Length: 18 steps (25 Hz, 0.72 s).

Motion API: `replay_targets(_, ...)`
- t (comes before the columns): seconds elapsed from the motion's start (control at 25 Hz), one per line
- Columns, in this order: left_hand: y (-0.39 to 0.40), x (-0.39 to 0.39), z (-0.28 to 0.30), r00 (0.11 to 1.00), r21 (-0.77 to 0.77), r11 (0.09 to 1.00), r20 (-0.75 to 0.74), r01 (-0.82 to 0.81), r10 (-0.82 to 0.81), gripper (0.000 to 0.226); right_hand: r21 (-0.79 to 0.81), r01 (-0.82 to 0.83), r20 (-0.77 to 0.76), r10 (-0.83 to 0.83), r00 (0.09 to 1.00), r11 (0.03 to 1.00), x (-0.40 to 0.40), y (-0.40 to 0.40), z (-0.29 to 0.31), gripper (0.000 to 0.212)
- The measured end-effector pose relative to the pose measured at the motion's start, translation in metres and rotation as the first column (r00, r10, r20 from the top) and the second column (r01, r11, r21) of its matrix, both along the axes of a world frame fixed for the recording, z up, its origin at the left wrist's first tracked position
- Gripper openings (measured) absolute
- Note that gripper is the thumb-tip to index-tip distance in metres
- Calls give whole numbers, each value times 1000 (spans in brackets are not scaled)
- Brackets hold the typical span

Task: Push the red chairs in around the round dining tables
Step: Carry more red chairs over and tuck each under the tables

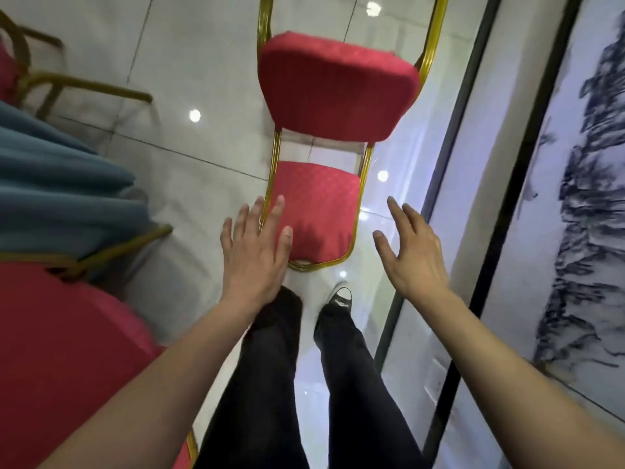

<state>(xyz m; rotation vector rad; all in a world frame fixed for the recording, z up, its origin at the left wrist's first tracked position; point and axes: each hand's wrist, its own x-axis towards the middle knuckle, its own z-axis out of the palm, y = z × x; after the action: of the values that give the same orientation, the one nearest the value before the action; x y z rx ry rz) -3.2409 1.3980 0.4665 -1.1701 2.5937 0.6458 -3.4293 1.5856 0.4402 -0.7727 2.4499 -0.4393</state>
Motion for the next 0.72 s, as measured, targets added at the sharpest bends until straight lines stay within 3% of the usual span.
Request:
replay_targets(0.52,-3,41,-426,988,61,996,142,58,-66,66,172,25,85,-40,996,985,31,22,-416,70)
replay_targets(0.72,-27,50,-536,981,51,995,174,84,-92,71,202,97,92,-118,989,975,57,15,-517,84)
